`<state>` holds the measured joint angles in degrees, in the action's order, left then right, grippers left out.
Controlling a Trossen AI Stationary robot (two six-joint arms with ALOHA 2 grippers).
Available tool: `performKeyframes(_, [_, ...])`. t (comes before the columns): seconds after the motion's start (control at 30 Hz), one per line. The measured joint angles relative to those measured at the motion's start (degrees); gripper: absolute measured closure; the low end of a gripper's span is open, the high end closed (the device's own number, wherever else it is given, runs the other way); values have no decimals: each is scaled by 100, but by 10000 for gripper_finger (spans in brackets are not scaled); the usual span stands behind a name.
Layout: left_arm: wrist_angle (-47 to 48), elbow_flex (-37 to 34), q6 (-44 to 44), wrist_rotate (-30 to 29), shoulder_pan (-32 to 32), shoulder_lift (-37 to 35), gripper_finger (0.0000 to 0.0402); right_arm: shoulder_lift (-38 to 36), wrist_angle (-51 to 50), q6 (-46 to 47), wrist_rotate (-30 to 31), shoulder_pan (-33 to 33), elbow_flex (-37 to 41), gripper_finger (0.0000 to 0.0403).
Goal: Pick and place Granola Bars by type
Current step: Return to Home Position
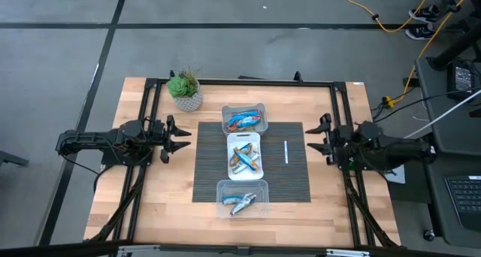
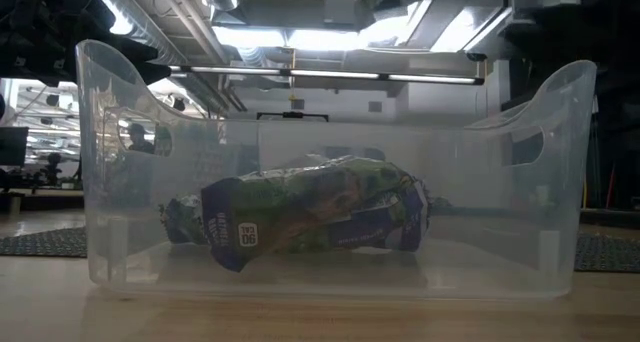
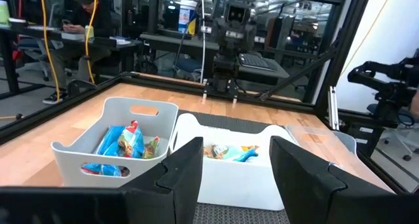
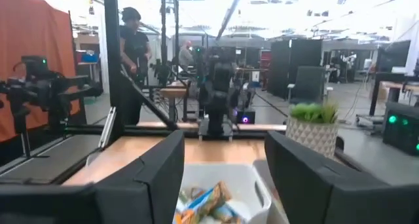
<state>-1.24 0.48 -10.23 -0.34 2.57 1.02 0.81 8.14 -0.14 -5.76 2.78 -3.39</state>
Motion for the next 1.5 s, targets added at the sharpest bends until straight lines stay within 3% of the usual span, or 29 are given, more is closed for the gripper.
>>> performKeyframes(0.1, [-15, 0, -1, -2, 0, 0, 233, -51, 244, 112, 30, -2, 301, 189])
performKeyframes(0.23, [-30, -1, 2, -6, 0, 0, 233, -59, -106, -17, 101, -4, 303, 189])
performKeyframes(0.37, [-26, 0, 0, -7, 0, 0, 233, -58, -602, 86, -207, -24, 303, 189])
performKeyframes(0.9, [-24, 1, 2, -9, 0, 0, 233, 209, -592, 149, -78, -271, 303, 189])
performKeyframes(1.13, [-24, -1, 2, -9, 0, 0, 233, 209, -673, 785, 492, -271, 303, 189])
performKeyframes(1.5, [-24, -1, 2, -7, 0, 0, 233, 209, -675, 1038, 520, -269, 303, 189])
